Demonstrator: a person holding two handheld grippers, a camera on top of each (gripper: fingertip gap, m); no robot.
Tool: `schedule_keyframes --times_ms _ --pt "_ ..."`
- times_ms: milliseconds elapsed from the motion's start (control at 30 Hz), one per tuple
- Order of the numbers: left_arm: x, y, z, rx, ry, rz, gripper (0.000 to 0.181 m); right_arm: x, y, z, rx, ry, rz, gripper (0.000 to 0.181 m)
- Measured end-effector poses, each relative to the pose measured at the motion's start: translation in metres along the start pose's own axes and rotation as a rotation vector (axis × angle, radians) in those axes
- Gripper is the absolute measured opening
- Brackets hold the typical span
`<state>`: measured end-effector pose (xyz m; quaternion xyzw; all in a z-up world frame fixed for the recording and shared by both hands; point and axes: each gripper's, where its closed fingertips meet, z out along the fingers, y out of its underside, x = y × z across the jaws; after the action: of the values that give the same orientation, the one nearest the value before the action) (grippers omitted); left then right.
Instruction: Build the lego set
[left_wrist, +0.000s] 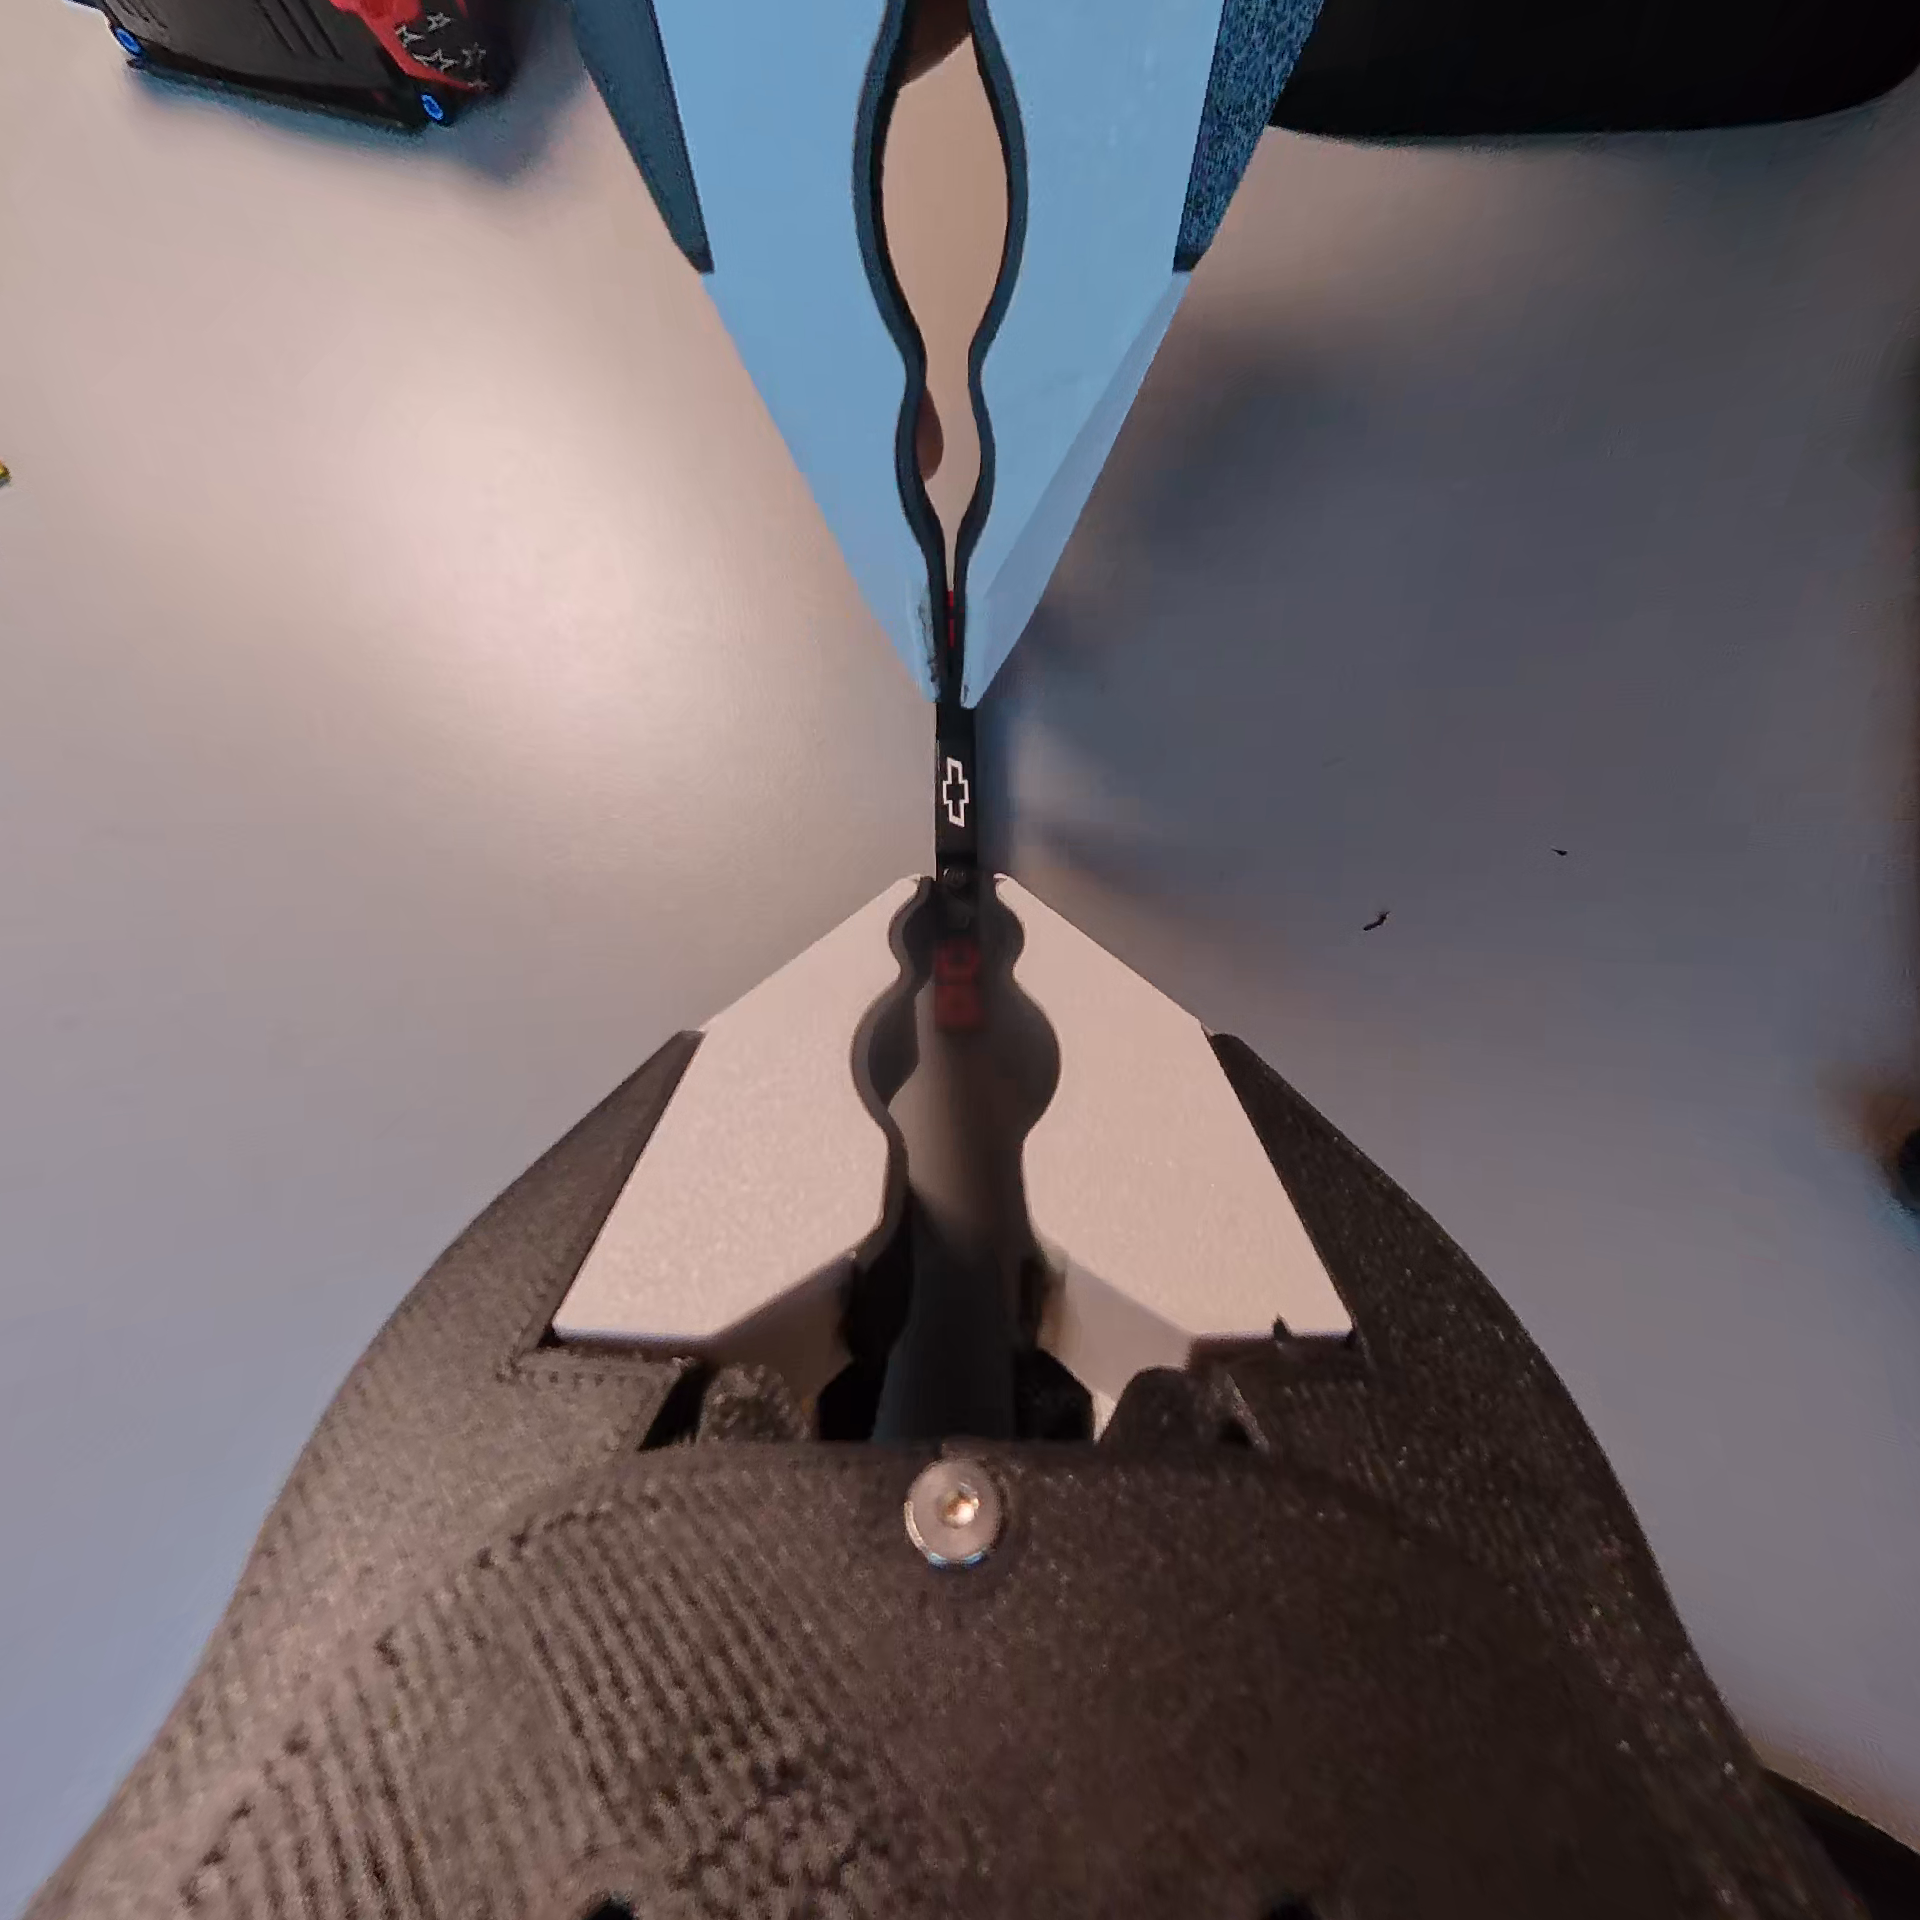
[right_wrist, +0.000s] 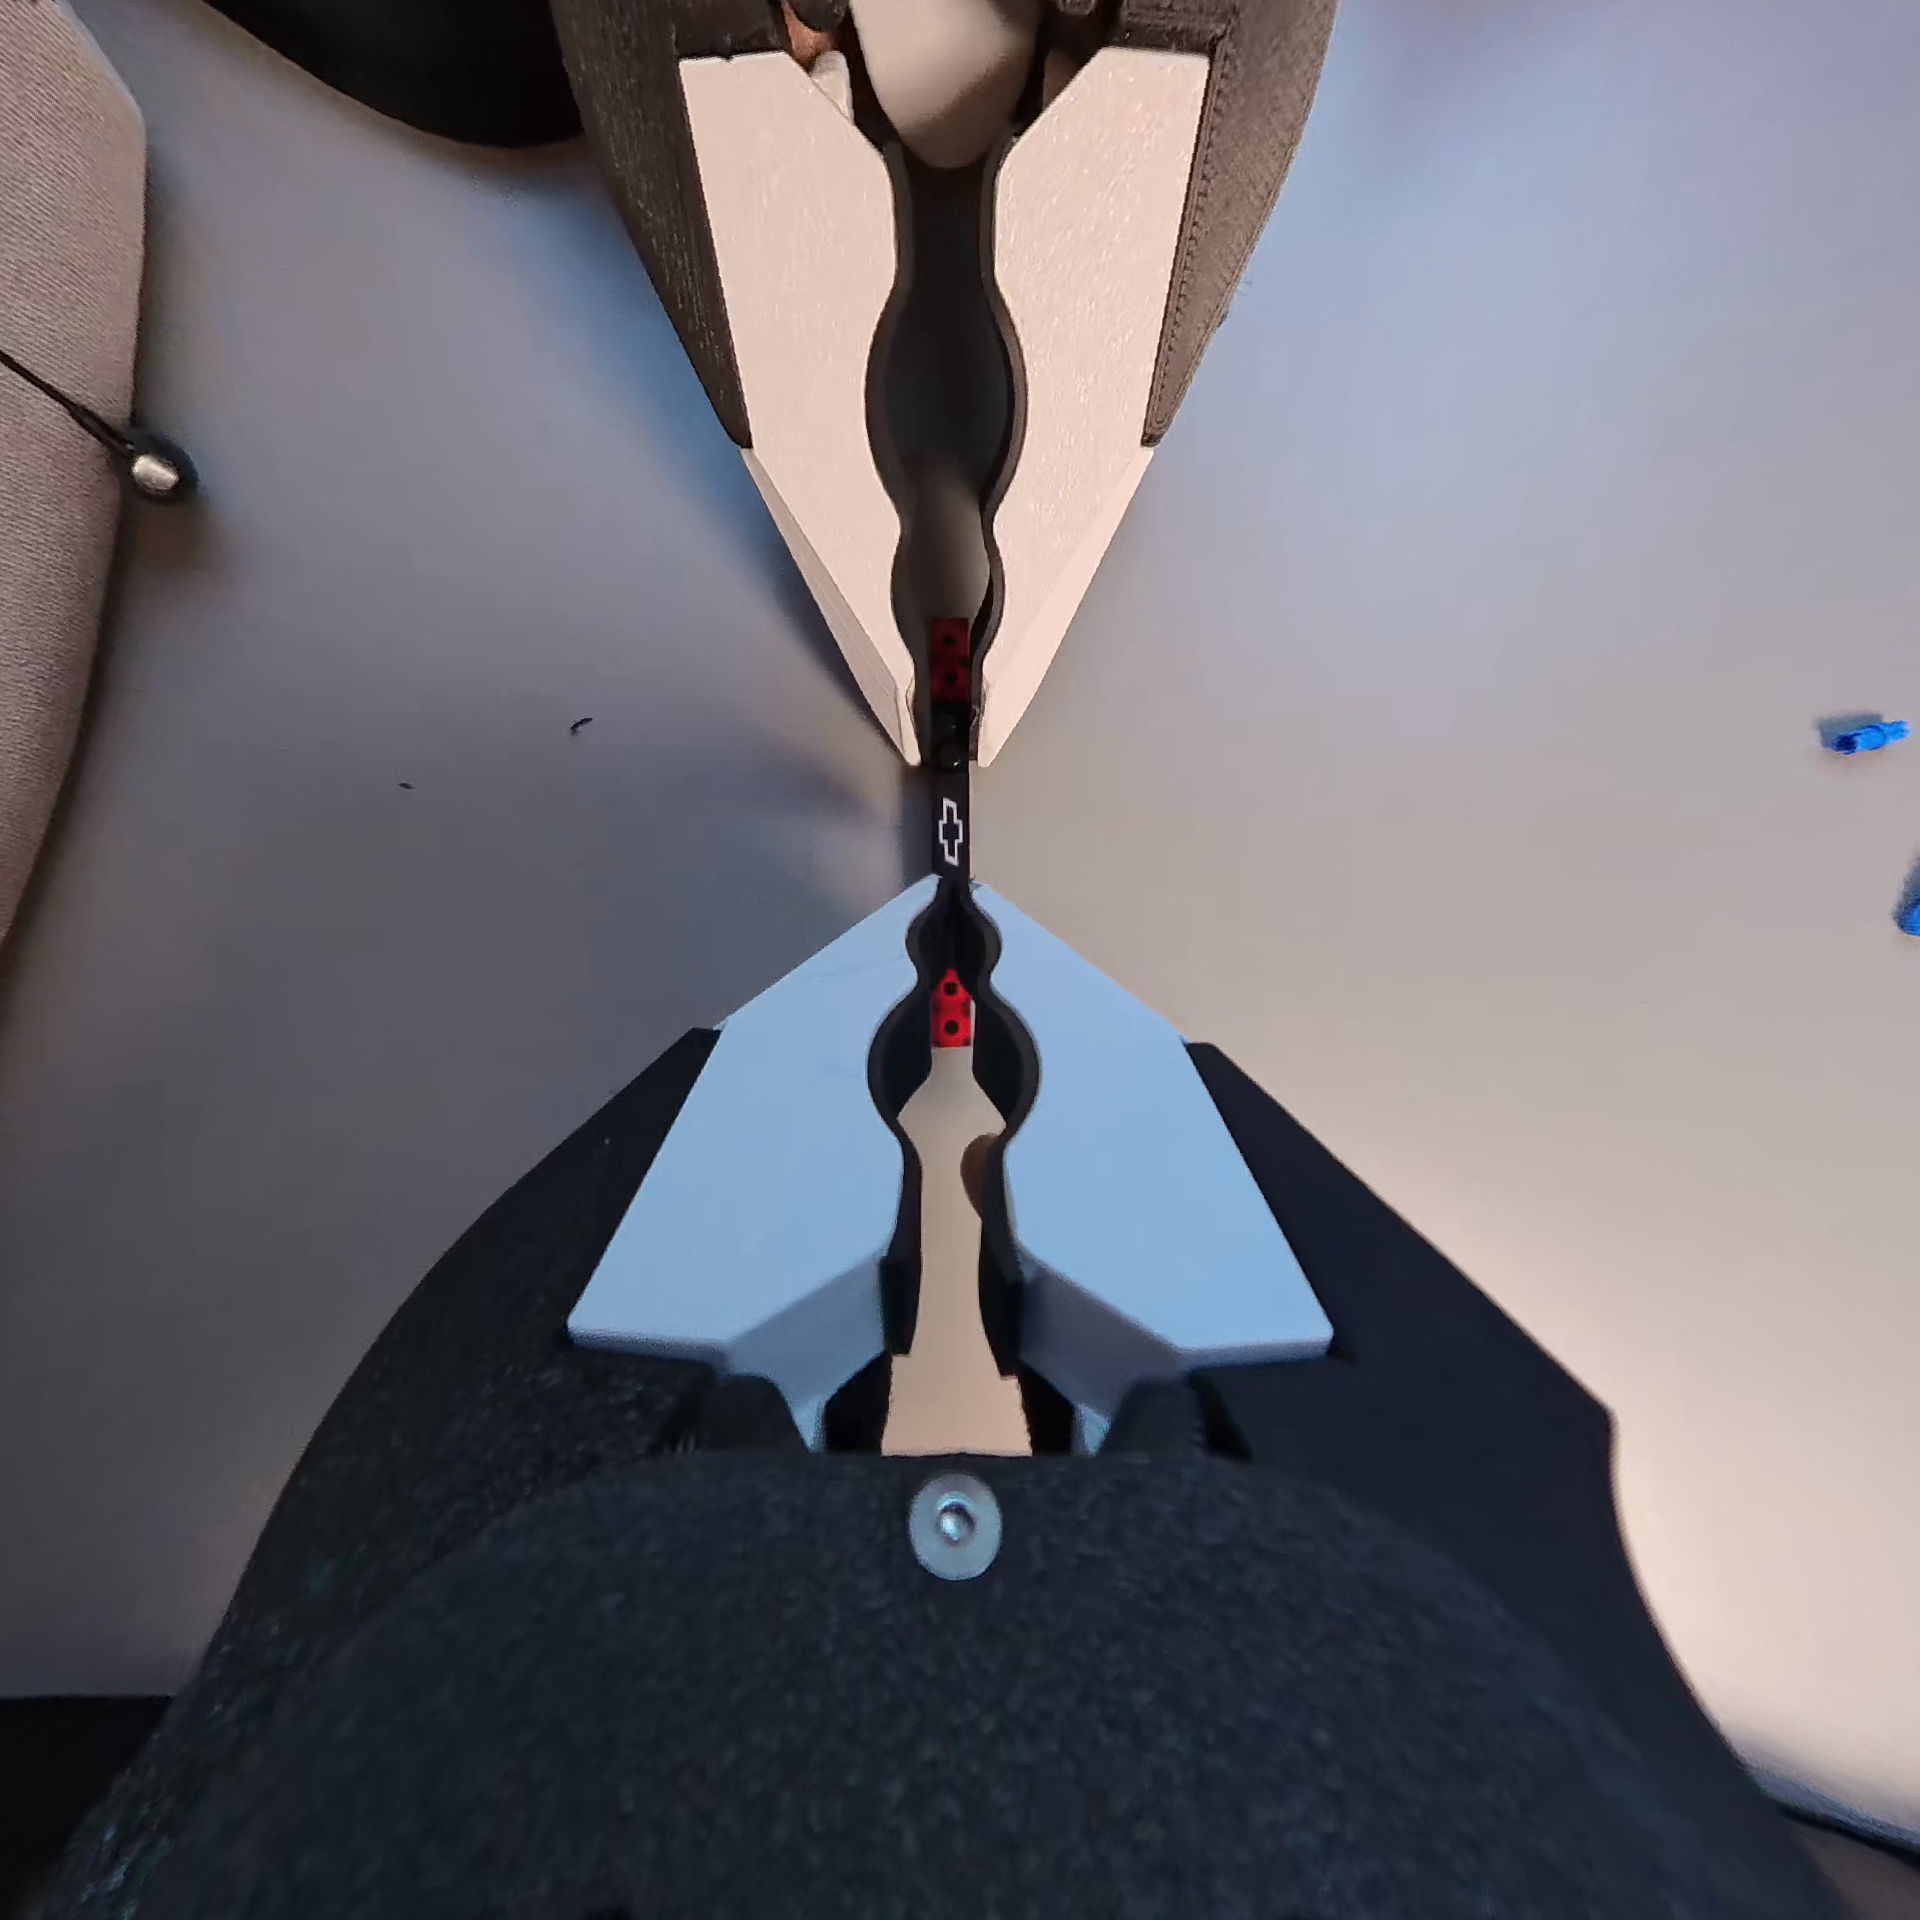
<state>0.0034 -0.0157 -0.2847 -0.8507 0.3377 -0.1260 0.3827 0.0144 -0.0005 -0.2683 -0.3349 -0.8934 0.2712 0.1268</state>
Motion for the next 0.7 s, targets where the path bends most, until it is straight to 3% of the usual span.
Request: schedule_keyframes --times_ms 500,600,700 --pt "0.000 0.000 0.000 -0.001 -0.001 -0.001 0.006 0.000 0.007 0.007 -0.126 -0.009 -0.015 0.000" --pt "0.000 0.000 0.000 0.000 -0.007 0.004 0.006 0.002 0.006 0.007 -0.070 -0.023 0.019 0.000" --pt "-0.001 0.001 -0.001 0.004 -0.018 0.012 0.006 0.029 -0.011 -0.006 0.129 0.048 0.136 0.006"
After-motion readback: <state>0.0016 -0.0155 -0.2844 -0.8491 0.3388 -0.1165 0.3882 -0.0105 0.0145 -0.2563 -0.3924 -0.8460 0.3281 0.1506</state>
